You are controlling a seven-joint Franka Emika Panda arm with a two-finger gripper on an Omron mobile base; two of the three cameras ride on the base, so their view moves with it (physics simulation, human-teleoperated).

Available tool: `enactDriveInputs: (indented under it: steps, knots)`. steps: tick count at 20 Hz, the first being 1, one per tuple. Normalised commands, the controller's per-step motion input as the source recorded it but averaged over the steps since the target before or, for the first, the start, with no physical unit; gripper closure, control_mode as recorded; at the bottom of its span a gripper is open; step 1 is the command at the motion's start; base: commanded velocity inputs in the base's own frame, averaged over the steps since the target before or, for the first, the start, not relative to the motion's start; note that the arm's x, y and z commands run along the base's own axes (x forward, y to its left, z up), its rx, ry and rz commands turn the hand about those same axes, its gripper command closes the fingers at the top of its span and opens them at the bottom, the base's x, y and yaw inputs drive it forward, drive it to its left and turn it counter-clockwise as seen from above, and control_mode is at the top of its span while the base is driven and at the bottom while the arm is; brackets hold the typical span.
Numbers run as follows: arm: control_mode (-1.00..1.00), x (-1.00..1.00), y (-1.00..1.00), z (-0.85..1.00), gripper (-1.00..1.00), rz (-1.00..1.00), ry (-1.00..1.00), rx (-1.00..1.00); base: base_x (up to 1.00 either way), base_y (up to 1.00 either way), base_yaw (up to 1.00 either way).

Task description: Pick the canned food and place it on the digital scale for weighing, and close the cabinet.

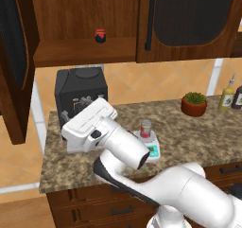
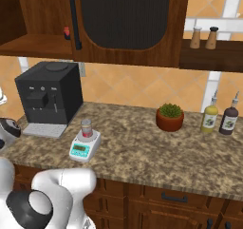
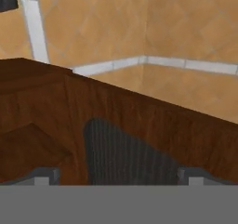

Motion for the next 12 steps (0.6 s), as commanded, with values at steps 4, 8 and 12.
enactDriveInputs:
  steps: [4, 8, 12]
  knots:
    - [-1.0, -0.14, 0.81, -0.04, -1.0, 0.0, -0.08, 0.22, 0.0, 0.0, 0.0]
    - [-1.0, -0.05, 0.6, -0.1, -1.0, 0.01, 0.0, 0.06, 0.0, 0.0, 0.0]
    - [-1.0, 0.0, 0.31, -0.34, -1.0, 0.01, 0.0, 0.16, 0.0, 0.0, 0.0]
